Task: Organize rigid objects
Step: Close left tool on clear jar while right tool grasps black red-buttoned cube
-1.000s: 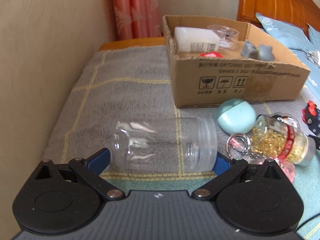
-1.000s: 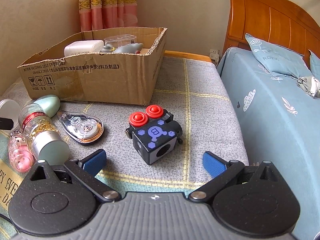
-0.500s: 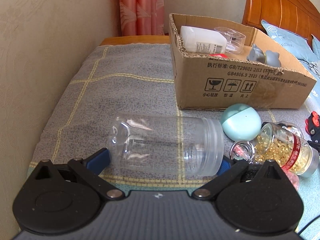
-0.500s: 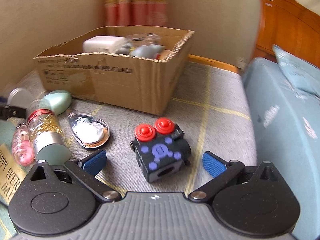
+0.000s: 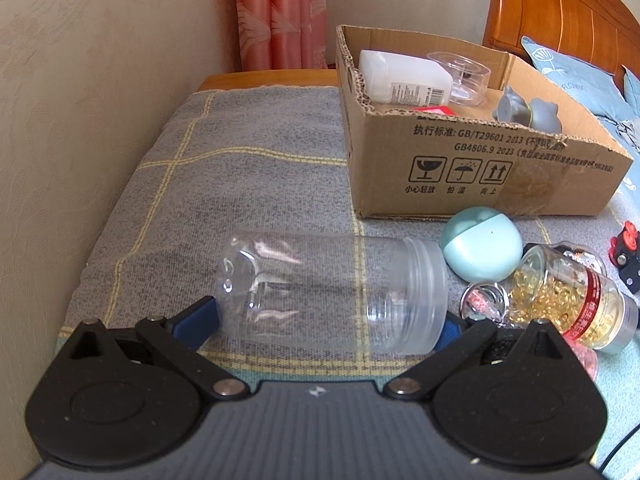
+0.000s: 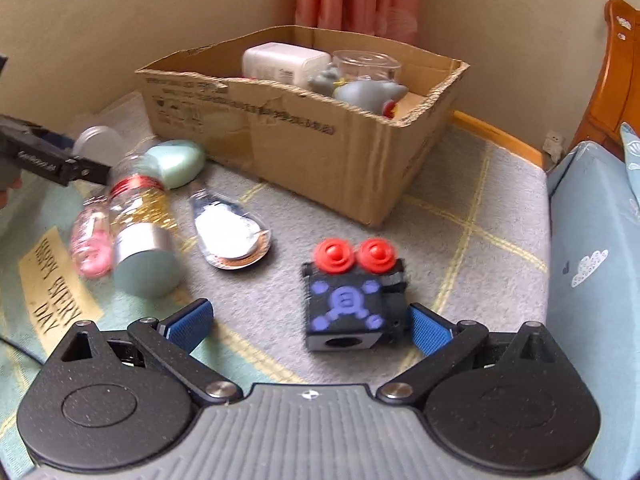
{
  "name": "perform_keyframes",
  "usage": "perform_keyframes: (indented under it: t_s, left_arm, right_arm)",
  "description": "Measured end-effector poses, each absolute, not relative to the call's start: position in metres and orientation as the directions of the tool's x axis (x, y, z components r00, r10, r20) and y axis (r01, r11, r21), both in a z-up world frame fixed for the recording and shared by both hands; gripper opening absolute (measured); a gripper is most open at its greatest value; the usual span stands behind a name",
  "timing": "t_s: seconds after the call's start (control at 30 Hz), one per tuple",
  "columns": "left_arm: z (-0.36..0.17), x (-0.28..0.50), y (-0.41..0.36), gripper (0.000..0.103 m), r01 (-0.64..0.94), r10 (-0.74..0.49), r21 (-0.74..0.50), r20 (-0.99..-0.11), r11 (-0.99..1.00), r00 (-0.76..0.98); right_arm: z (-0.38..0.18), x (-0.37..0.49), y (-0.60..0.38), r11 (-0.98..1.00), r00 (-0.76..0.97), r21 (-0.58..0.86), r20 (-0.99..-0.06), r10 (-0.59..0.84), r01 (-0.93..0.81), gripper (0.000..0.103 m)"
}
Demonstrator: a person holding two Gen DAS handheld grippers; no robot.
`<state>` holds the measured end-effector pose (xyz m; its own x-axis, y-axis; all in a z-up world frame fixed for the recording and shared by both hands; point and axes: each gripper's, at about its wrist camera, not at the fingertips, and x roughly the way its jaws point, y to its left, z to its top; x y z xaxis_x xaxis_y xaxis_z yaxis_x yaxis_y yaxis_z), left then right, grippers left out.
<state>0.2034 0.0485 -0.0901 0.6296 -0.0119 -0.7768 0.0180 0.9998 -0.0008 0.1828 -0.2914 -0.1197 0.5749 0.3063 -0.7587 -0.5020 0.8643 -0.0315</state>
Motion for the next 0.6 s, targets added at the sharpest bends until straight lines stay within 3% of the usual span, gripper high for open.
perform_keyframes:
  t_s: [0.4, 0.6]
  left_arm:
    - [-0.074, 0.204, 0.045, 0.099, 0.044, -0.018, 0.013, -0.766, 0.999, 0.643]
    - [-0.067, 0.206, 0.045, 0.091, 0.082, -0.044, 0.01, -0.771, 0.997, 0.635]
  right_arm:
    - [-0.112, 0.194, -0.295, 0.859, 0.601, -0.099, -0.755, 0.264, -0.502, 0.083]
    - [-0.108, 0.195, -0.296, 0.87, 0.596, -0.09, -0.762, 0.253, -0.484, 0.06]
